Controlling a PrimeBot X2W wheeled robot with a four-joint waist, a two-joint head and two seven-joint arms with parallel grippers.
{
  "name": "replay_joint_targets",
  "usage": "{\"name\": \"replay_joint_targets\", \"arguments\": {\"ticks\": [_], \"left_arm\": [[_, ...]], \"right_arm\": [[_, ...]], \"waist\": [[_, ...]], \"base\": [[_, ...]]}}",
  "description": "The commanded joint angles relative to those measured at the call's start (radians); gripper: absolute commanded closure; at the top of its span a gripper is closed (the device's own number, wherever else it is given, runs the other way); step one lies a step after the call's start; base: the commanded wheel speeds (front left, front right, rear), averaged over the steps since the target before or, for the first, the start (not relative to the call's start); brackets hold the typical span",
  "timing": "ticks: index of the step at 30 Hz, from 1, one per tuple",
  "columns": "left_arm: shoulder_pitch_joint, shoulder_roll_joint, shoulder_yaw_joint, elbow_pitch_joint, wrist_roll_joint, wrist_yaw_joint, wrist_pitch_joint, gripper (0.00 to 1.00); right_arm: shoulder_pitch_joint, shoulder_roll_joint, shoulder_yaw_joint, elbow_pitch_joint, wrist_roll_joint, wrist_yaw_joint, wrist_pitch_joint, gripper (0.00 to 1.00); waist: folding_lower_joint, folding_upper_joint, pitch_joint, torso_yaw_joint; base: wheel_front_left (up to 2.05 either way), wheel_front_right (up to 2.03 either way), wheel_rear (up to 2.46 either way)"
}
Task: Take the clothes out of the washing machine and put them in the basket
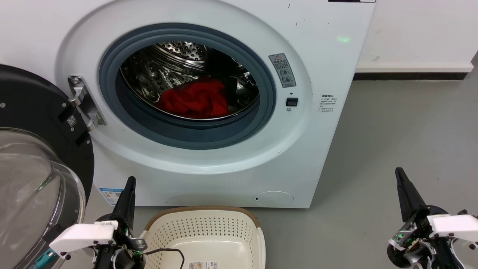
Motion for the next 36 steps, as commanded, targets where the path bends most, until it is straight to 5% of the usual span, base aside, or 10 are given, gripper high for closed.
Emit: {"name": "replay_joint_targets", "arguments": {"ticks": [1,32,33,36], "left_arm": [[-0.006,0.000,0.001,0.000,-0.002,-0.005,0.002,1.00],[-0.006,0.000,0.001,0.000,-0.002,-0.005,0.002,1.00],[0.001,0.000,0.000,0.003,0.000,0.000,0.000,0.00],[0.024,-0.003,-0.003,0.028,0.000,0.001,0.000,0.00]], "right_arm": [[-0.012,0.003,0.000,0.002,-0.005,0.000,0.001,1.00],[-0.012,0.003,0.001,0.002,-0.005,0.000,0.001,1.00],[0.002,0.000,0.000,0.002,0.000,0.000,0.000,0.00],[0.023,0.001,0.002,0.027,0.001,0.000,0.000,0.00]], "waist": [[0.0000,0.0000,0.000,0.000],[0.0000,0.0000,0.000,0.000],[0.0000,0.0000,0.000,0.000],[0.0000,0.0000,0.000,0.000]], "base": [[0.00,0.00,0.00],[0.00,0.00,0.00],[0.00,0.00,0.00],[0.00,0.00,0.00]]}}
